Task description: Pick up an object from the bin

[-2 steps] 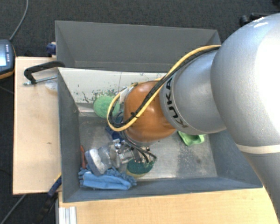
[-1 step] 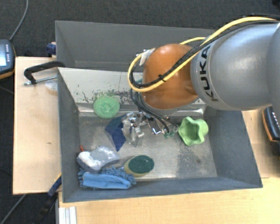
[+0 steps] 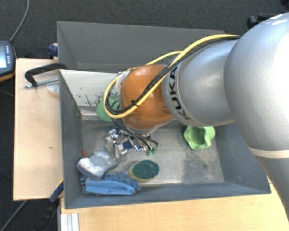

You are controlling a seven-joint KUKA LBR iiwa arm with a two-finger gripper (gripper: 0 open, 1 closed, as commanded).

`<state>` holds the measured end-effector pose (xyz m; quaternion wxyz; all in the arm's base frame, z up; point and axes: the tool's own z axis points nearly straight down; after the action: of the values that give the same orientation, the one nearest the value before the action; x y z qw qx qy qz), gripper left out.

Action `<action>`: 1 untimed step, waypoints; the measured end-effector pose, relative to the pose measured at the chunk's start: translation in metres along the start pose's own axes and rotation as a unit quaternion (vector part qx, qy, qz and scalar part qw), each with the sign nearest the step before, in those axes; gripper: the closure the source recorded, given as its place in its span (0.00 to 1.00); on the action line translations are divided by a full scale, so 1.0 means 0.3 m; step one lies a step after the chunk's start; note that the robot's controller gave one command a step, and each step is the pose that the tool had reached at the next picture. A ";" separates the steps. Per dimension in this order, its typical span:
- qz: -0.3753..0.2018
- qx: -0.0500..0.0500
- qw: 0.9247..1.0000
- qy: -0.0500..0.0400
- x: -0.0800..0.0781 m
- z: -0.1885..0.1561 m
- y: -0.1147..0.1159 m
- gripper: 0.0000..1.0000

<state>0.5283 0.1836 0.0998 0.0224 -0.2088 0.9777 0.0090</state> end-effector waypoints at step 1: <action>0.003 0.001 1.000 -0.002 -0.002 -0.010 -0.011 0.00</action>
Offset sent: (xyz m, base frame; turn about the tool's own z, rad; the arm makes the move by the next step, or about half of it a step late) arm 0.0000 0.0000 0.0000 0.0000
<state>0.5301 0.1809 0.1029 0.0245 -0.2059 0.9782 0.0084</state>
